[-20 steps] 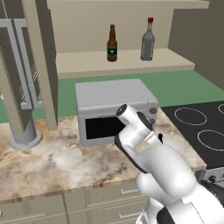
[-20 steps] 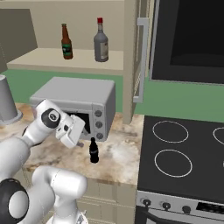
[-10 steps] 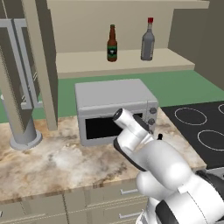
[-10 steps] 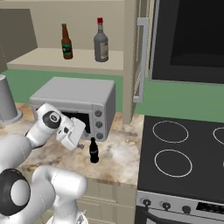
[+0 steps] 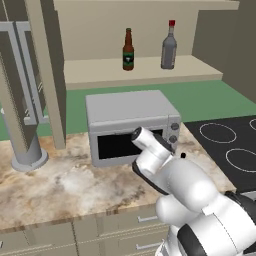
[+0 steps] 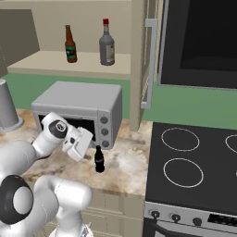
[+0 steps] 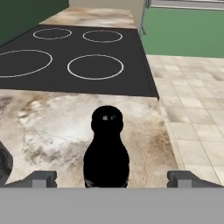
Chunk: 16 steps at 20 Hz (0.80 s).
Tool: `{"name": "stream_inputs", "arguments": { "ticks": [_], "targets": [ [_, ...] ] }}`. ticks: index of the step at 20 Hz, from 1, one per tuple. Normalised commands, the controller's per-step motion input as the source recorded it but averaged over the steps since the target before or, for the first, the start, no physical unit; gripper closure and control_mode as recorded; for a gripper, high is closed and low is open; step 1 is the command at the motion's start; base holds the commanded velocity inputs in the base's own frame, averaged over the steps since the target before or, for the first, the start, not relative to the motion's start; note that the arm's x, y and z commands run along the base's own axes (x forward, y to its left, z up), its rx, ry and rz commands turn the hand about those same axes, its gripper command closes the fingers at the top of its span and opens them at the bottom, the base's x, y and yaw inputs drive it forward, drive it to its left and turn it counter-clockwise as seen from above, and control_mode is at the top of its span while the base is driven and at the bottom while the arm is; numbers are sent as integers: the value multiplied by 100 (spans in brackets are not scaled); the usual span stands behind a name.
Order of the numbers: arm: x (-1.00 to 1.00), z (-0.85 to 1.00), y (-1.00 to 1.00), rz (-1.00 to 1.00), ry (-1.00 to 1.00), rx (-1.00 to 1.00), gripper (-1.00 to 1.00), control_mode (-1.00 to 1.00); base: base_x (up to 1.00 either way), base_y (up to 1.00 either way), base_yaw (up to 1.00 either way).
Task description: Sort all alcoholic drinks to one cabinet, and non-alcoholic drinks to the other.
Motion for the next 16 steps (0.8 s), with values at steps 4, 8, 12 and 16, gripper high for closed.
{"name": "stream_inputs", "arguments": {
  "ticks": [4, 8, 12, 16],
  "targets": [
    [0, -24, -29, 0, 0, 0, -100, -100, 0, 0, 0],
    [0, -24, -24, 0, 0, 0, -100, -100, 0, 0, 0],
    [0, -17, -19, 0, 0, 0, -100, -100, 0, 0, 0],
    [3, -9, -11, 0, 0, 0, -100, -100, 0, 0, 0]
  ]
}}
